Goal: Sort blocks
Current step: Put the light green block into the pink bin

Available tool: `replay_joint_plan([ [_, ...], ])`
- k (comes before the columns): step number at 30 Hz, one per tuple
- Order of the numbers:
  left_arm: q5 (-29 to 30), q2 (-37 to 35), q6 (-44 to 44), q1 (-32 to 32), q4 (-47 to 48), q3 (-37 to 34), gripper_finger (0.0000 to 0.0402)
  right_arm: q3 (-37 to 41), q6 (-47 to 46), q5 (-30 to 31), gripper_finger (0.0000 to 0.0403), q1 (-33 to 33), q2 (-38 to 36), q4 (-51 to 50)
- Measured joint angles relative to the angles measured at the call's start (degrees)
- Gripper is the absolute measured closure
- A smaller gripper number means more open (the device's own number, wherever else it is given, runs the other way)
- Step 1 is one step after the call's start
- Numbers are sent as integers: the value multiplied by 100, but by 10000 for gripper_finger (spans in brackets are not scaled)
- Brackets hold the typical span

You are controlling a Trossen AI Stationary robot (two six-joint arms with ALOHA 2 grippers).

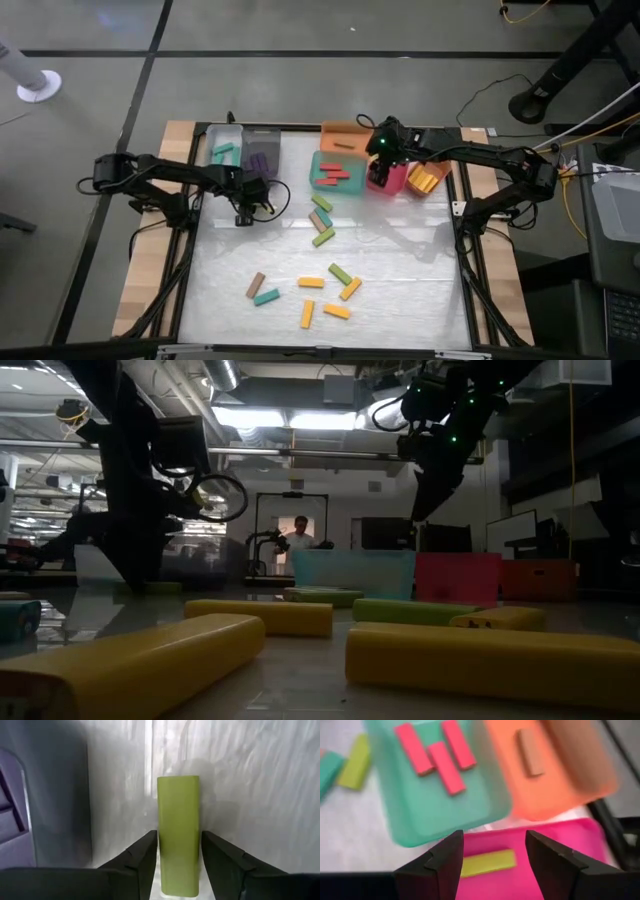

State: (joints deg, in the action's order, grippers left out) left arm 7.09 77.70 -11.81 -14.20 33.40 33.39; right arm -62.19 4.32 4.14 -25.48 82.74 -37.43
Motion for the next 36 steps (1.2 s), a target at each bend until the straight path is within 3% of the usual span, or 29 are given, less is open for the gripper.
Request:
replay_joint_plan([
  [5, -69, 30, 148, 0, 23, 8, 268, -160, 0, -654, 189, 1, 2, -119],
  [11, -532, -140, 581, -4, 19, 247, 325, -807, -123, -1053, 189, 56, 2, -291],
  [22, -2336, -200, 1271, -4, -248, 1055, 319, -1222, 169, -1278, 189, 1423, 2, 676],
  [26, -3443, -200, 1577, -4, -1142, 1266, 313, -1220, 747, -1245, 189, 2081, 2, 783],
  [29, -4127, -201, 2042, -2, -2317, 1316, 315, -1218, 1026, -1171, 189, 2484, 2, 819],
  [36, -4334, -202, 3118, 137, -4158, 1320, 311, -1217, 1251, -855, 189, 3033, 206, 1759],
])
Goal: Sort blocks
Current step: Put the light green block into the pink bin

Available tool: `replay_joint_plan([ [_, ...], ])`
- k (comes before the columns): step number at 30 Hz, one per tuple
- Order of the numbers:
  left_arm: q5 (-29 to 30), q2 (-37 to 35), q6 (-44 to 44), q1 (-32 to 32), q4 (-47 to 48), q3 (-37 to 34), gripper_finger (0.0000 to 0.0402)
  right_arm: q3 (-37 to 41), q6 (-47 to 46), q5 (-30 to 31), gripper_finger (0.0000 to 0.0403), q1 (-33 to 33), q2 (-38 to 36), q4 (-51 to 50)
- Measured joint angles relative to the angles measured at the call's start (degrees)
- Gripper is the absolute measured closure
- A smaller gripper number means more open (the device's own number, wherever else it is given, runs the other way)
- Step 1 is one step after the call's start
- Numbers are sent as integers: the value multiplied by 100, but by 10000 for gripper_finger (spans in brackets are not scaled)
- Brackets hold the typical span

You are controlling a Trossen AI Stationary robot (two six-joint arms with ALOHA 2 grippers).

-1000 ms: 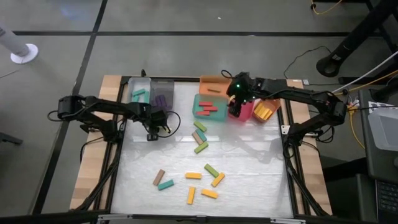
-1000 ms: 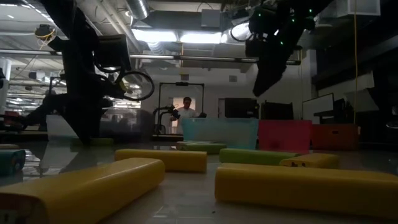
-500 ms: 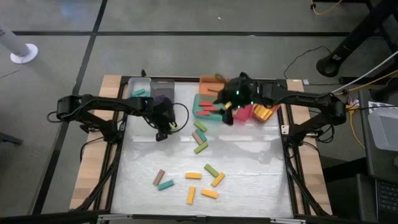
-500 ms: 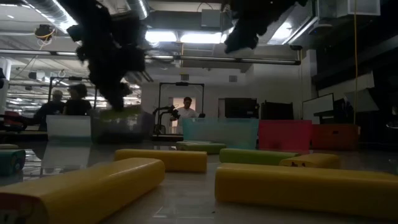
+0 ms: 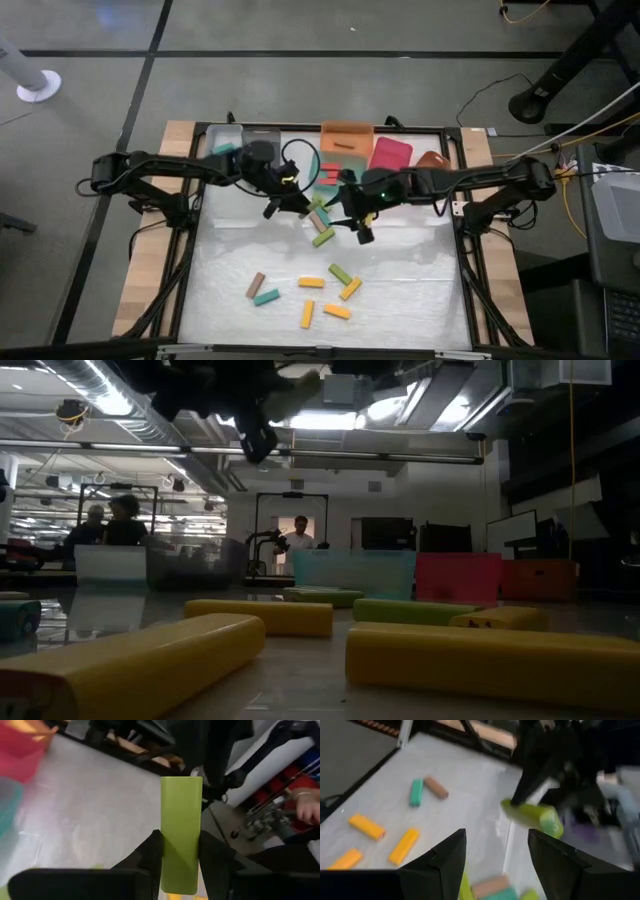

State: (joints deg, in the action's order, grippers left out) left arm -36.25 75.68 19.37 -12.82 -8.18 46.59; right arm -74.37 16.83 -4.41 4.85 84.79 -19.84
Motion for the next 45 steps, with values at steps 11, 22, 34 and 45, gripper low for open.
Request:
replay_joint_plan([
  [11, 5, 26, 120, 630, -159, 1, 309, 2, 157, 70, 189, 2, 333, 702],
  [22, 573, 26, 119, 752, -169, 0, 309, 4, 156, -792, 189, 2, 767, 1126],
  [34, 568, 26, -76, 748, -138, 0, 303, 2, 171, -812, 305, -3, 831, 1239],
  [45, 598, 26, 453, 727, -141, 0, 302, 2, -178, -716, 346, 2, 776, 911],
])
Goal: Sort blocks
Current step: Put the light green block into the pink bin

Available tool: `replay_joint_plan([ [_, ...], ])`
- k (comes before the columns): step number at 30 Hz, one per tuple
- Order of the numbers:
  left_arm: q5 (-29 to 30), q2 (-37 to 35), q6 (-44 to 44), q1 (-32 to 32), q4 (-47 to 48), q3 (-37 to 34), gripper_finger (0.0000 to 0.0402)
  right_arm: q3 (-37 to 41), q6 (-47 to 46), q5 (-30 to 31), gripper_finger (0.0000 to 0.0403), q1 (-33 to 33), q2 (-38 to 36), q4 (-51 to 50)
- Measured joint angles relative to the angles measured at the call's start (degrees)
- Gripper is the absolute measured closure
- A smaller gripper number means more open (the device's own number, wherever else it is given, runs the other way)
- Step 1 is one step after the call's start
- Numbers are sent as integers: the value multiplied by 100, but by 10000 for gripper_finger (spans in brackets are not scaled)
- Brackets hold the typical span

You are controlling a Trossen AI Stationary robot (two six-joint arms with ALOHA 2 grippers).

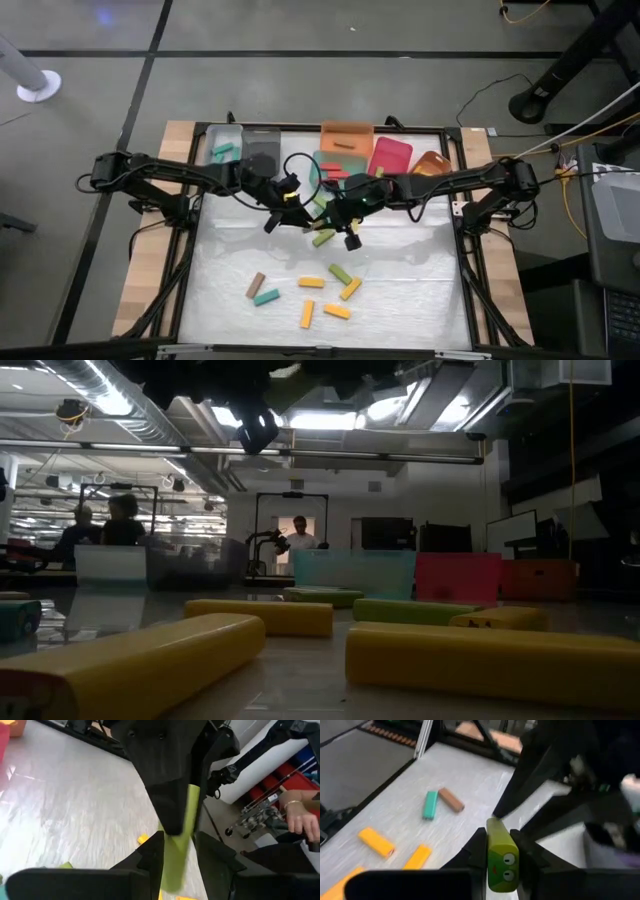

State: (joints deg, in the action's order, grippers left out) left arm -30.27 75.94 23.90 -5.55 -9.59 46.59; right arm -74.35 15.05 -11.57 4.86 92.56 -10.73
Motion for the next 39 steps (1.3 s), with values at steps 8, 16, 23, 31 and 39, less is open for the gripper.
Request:
replay_joint_plan([
  [8, -244, -24, 334, -125, 788, 0, 302, -609, 64, 809, 333, 0, -243, -2472],
  [16, -351, -24, 944, 193, 1933, 0, 302, -1211, 343, 2831, 334, -521, -252, -5091],
  [23, -272, -24, 758, 774, 2153, 0, 302, -771, 332, 2458, 334, -1803, -208, -5654],
  [31, 188, -24, 1270, 1315, 2151, 0, 302, -167, 326, 1517, 318, -2893, -219, -5347],
  [39, 1777, -24, 1856, 1781, 2400, 0, 302, 125, 327, 1505, 279, -3248, -174, -5167],
])
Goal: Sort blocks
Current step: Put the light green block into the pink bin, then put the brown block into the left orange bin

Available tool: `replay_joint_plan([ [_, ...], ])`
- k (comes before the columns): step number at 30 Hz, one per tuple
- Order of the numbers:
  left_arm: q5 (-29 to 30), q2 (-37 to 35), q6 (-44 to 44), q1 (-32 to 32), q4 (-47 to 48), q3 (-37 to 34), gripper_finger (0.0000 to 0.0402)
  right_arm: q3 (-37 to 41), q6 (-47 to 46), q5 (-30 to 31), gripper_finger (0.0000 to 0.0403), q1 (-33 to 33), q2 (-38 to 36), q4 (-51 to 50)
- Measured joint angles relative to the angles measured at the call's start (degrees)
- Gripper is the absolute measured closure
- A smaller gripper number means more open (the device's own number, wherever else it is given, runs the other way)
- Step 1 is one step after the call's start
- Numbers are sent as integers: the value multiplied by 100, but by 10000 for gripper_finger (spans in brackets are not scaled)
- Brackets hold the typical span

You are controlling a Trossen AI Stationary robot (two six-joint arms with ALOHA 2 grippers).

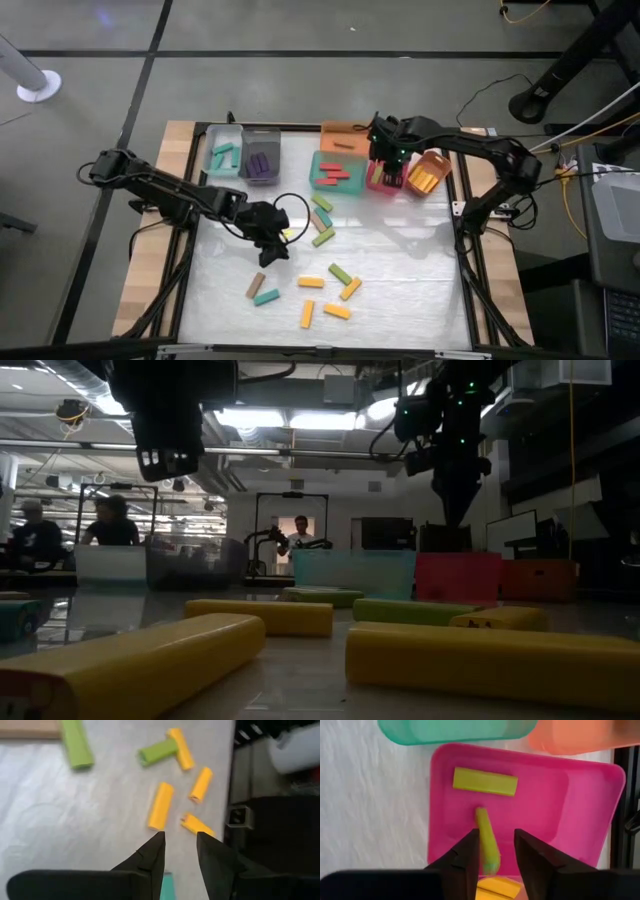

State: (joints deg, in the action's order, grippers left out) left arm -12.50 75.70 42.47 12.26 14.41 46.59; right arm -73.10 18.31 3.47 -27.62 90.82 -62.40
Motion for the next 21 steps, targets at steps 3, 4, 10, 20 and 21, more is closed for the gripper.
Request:
replay_joint_plan([
  [3, 319, 2, 113, 91, 69, 0, 302, 8, 2, 141, 261, -16, 18, 5],
  [4, 349, 2, 225, 122, 103, 0, 302, 7, 1, 201, 256, -13, 18, 10],
  [10, 349, 2, 1793, 571, 750, 0, 302, 7, 3, 238, 245, -17, 18, -6],
  [20, -77, 2, 5079, 1488, 1980, -2, 302, 7, 3, 237, 244, -15, 18, 1],
  [21, -12, 2, 5153, 1564, 1968, -2, 302, 7, 3, 235, 244, -15, 18, 1],
])
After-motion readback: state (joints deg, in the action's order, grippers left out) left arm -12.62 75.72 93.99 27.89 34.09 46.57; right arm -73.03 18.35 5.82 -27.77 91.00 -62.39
